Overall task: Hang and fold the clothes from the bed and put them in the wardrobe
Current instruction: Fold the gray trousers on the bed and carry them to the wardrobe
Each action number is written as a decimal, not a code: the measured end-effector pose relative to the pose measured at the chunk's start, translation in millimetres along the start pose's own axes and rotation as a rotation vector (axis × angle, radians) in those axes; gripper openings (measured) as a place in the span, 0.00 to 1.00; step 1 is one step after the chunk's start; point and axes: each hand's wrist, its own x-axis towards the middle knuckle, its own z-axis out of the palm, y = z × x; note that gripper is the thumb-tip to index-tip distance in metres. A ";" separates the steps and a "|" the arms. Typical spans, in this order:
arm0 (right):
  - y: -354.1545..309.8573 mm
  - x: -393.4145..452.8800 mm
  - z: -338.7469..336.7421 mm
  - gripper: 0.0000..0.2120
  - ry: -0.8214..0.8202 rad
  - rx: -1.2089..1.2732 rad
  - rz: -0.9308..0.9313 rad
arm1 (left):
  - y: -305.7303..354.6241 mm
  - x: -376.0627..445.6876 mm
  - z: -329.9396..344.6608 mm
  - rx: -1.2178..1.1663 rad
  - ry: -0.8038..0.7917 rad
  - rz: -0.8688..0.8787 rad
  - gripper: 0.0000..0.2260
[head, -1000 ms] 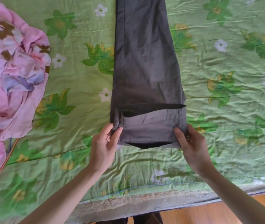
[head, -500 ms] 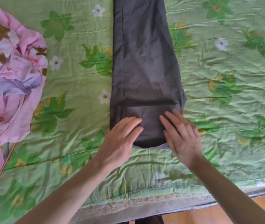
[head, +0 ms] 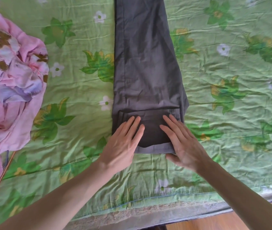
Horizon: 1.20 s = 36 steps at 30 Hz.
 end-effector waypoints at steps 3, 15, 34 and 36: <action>-1.2 -4.7 -3.5 0.46 0.076 -0.069 -0.011 | 11.0 2.5 -2.8 -0.032 0.070 -0.053 0.39; -6.3 -31.1 -52.6 0.43 -0.135 0.073 -0.128 | 16.0 -41.0 -38.6 -0.260 -0.016 0.002 0.36; -7.5 26.7 -35.8 0.24 0.283 0.712 0.596 | -25.5 5.6 -36.6 -1.368 0.500 -0.696 0.15; -3.6 39.4 -35.8 0.23 0.316 0.696 0.614 | -30.9 9.1 -35.0 -1.337 0.431 -0.622 0.21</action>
